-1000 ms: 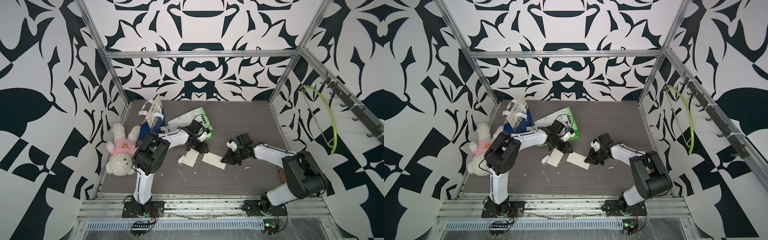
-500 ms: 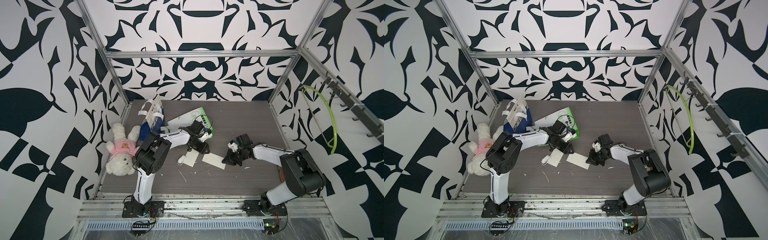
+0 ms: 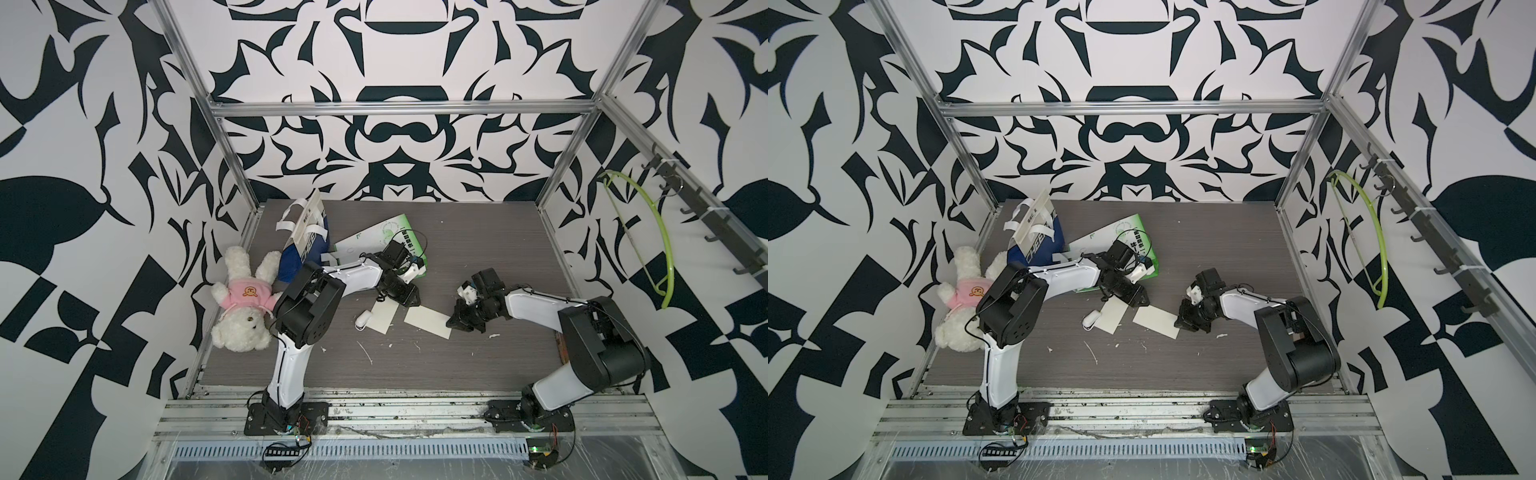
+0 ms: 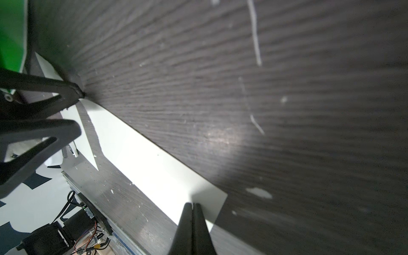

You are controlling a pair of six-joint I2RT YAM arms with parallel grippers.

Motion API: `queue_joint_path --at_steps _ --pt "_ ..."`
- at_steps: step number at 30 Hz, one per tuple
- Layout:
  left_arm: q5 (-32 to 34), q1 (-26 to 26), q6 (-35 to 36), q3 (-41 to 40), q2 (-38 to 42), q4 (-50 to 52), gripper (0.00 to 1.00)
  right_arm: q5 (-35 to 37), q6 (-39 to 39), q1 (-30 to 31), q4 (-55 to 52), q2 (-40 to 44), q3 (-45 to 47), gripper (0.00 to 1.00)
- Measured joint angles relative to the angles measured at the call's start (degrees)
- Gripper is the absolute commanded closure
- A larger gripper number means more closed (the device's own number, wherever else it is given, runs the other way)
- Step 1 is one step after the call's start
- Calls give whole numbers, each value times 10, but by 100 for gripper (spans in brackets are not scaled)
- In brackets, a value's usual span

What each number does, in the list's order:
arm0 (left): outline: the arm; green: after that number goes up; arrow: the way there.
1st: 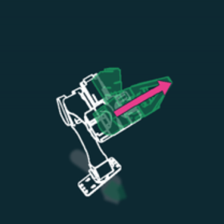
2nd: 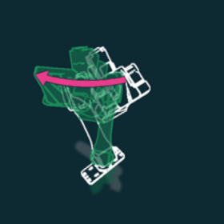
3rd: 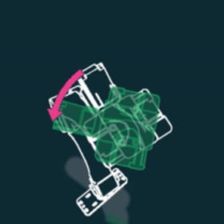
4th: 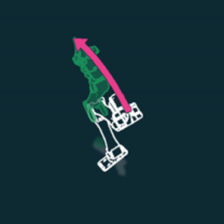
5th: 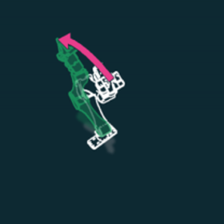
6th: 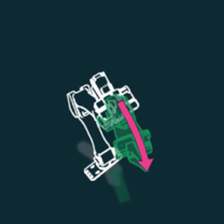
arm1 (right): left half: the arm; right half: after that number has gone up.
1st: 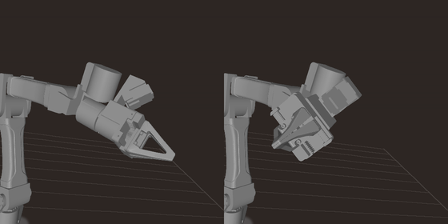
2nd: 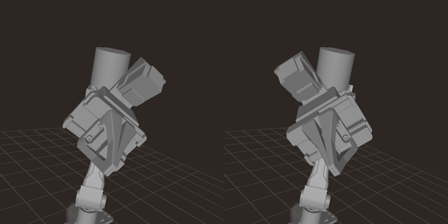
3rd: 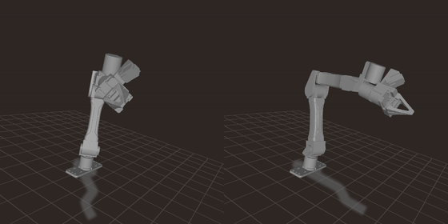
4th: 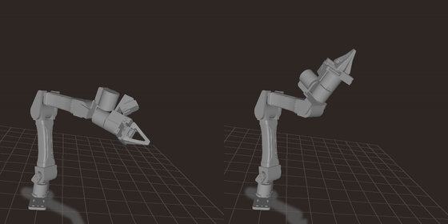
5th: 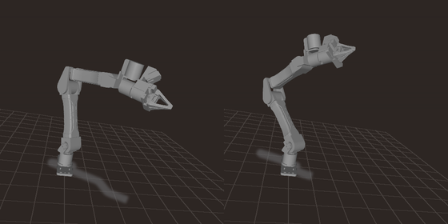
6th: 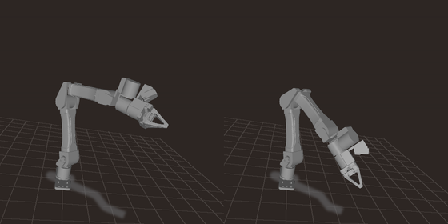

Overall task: Staple the receipts to the bags
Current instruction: Pick up the receipt from the center of the board.

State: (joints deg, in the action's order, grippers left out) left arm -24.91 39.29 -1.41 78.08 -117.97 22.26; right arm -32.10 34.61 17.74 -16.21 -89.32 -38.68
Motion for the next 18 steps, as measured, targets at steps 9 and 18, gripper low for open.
queue_joint_path --at_steps 9,18 --pt "-11 0 1 2 -4 10 71 1 0 0 0 0 0 100" --pt "-19 0 8 2 -4 28 71 2 0 0 0 0 0 100"
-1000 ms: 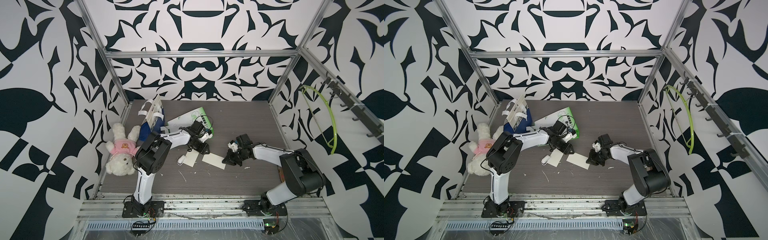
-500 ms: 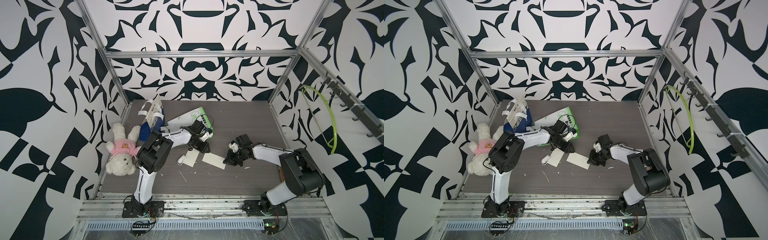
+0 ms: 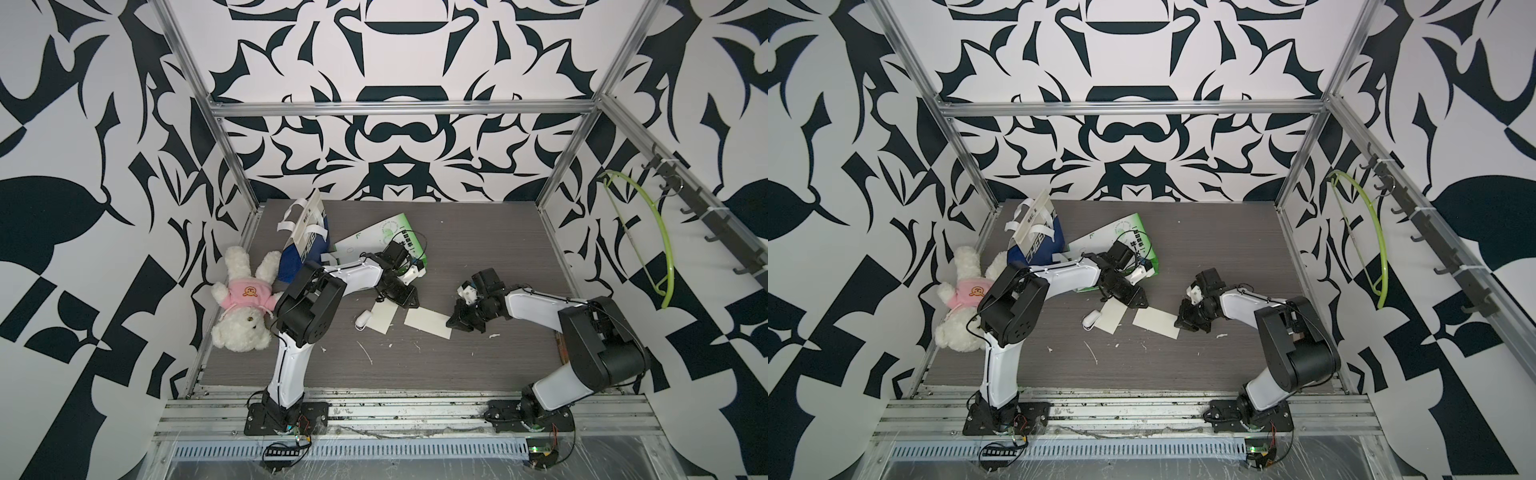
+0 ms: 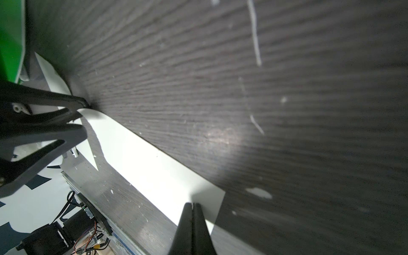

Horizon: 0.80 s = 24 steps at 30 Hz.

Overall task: Staple the receipts to the bags
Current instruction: Pick up the receipt from the center of the board.

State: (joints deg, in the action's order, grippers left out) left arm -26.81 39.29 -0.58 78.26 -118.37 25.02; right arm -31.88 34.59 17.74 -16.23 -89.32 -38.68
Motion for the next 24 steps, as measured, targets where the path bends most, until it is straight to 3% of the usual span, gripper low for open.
queue_joint_path --at_steps 10,24 --pt "0 0 6 0 0 9 75 1 0 0 0 0 0 100" --pt "-10 0 1 -1 0 47 100 5 0 0 -1 7 0 100"
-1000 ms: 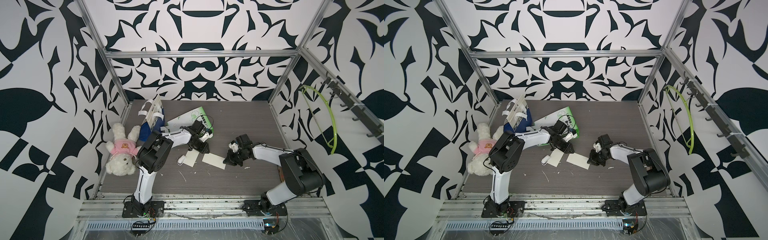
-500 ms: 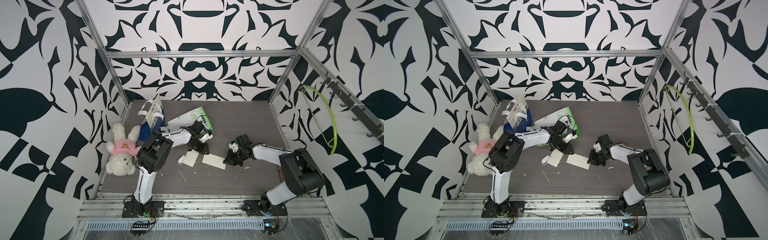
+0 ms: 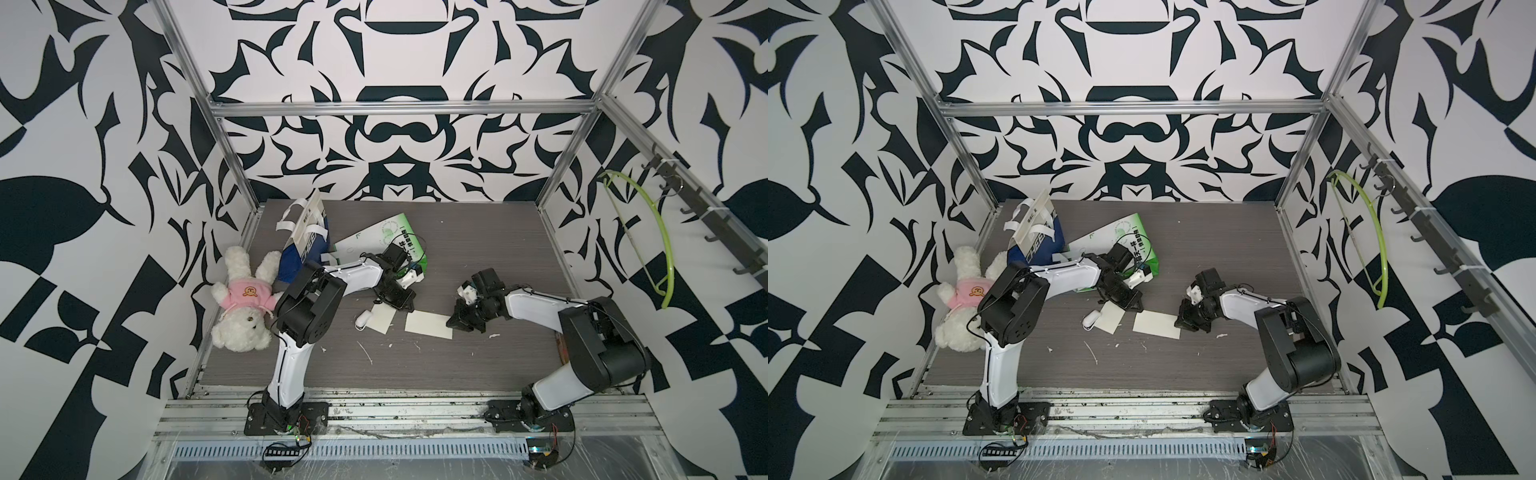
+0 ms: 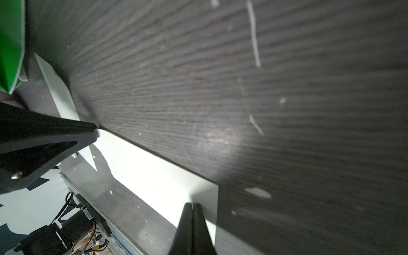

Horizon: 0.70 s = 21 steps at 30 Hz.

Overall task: Staple the receipts to the bags
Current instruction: Pick up the receipt from the center of the board.

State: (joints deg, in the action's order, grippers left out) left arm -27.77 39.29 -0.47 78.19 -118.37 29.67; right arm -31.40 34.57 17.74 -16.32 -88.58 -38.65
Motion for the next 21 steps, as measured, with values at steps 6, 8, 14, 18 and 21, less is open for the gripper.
queue_joint_path --at_steps 6,8,14,18,21 --pt "-30 -1 -59 25 -4 48 100 0 -57 0 -42 92 -23 74" --pt "-39 -1 -93 26 5 52 100 2 -100 0 -66 143 -48 67" --pt "-44 -2 -227 25 94 51 100 23 -236 0 -94 292 -80 51" --pt "-45 -3 -336 35 162 33 100 32 -341 0 -73 382 -46 45" --pt "-42 -3 -412 50 184 21 100 27 -428 0 -56 431 -21 45"
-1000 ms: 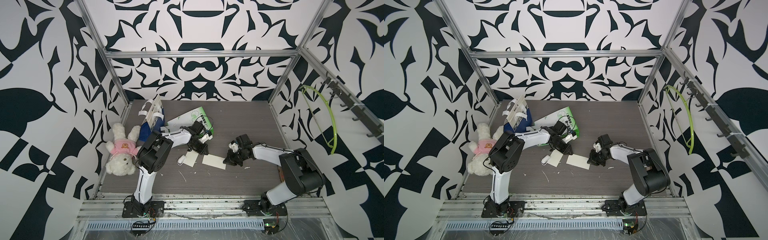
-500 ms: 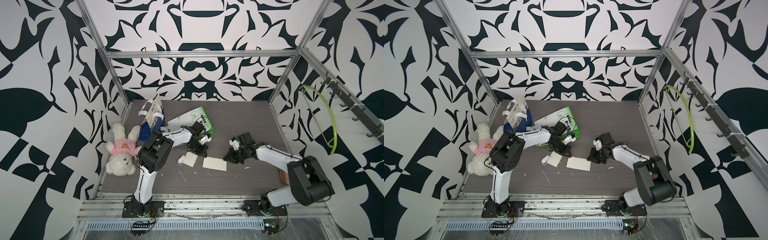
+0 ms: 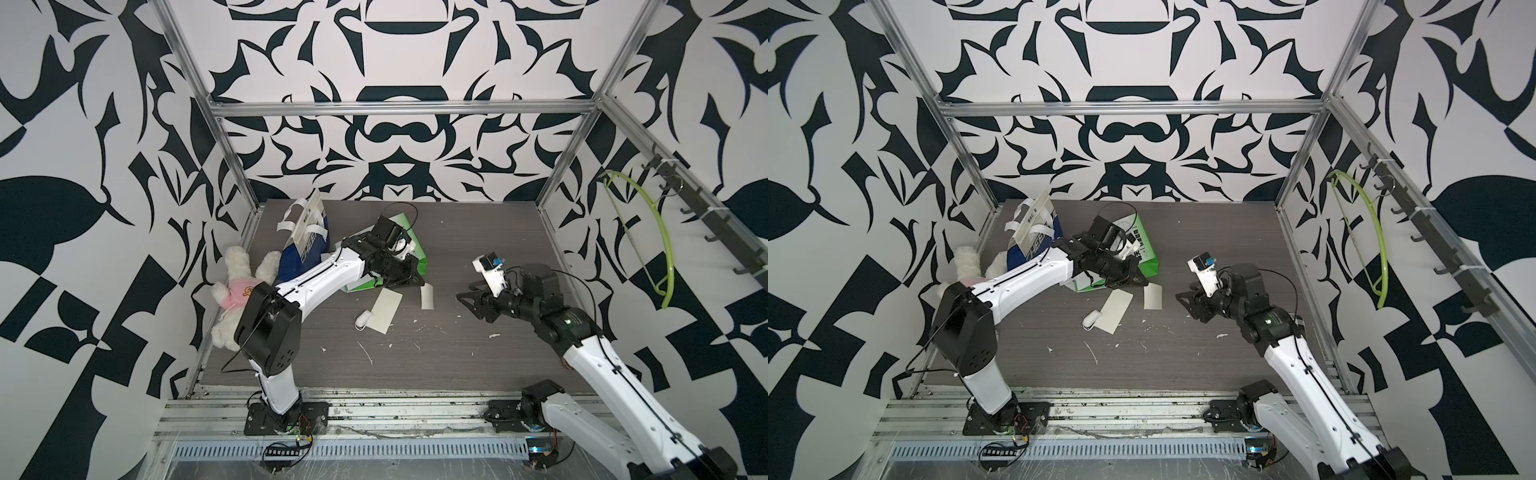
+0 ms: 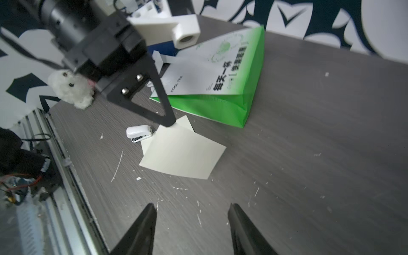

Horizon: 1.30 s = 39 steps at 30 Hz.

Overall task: Staple the receipts to the bags
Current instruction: Pick up the receipt from the center of the board.

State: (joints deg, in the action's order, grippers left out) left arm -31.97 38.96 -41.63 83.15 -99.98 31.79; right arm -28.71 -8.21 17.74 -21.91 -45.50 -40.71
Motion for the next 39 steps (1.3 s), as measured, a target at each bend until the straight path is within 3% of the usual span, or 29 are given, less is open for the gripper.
queue_joint_path --at_steps 8,15,23,39 --pt "27 -2 -210 2 30 -54 100 -30 -223 0 56 111 47 46" --pt "73 11 -367 -30 59 -160 100 -33 -287 4 128 158 94 51" --pt "100 27 -424 -27 59 -184 100 6 -266 28 190 91 89 54" --pt "103 27 -445 -6 59 -204 100 156 -252 98 287 -10 87 52"
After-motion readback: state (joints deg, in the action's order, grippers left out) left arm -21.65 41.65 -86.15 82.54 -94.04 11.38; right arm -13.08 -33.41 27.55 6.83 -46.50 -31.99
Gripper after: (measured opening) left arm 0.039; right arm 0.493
